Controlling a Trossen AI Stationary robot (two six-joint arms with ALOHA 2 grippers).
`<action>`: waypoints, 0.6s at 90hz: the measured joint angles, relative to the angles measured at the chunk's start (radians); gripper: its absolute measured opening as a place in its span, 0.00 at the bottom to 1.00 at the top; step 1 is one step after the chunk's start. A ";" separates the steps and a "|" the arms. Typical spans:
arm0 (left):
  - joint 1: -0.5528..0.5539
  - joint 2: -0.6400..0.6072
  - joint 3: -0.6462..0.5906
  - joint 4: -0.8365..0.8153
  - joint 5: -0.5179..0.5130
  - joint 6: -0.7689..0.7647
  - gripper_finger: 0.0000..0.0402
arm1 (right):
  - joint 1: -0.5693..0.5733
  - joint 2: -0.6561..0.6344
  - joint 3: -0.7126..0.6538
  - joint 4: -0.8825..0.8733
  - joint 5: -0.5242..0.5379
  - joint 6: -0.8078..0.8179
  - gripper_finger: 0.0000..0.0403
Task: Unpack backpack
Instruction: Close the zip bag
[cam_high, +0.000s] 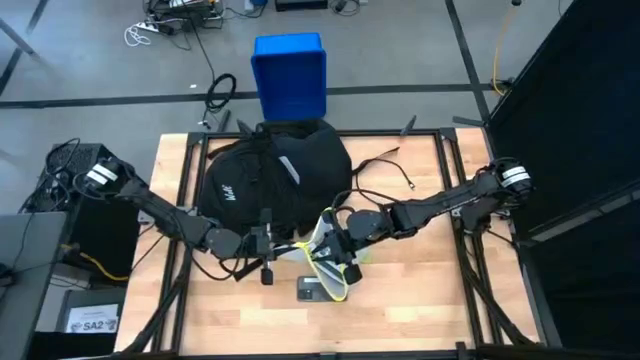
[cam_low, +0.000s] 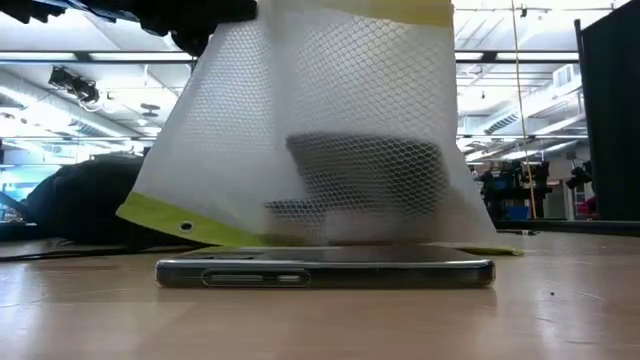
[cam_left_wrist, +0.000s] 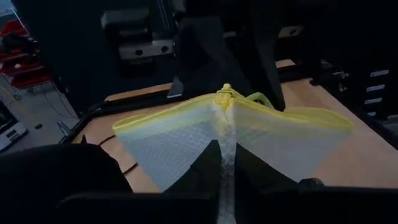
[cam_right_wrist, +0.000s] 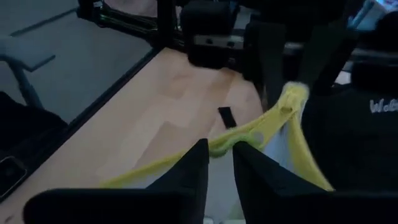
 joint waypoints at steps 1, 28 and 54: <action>0.000 0.000 0.000 0.000 0.000 0.000 0.00 | -0.001 0.000 0.000 -0.002 -0.008 -0.003 0.12; 0.000 0.000 0.000 0.000 -0.025 0.023 0.00 | -0.016 0.000 0.000 -0.011 -0.139 -0.055 0.01; 0.000 0.000 0.000 -0.001 -0.026 0.023 0.00 | -0.016 0.000 0.000 -0.006 -0.059 -0.010 0.02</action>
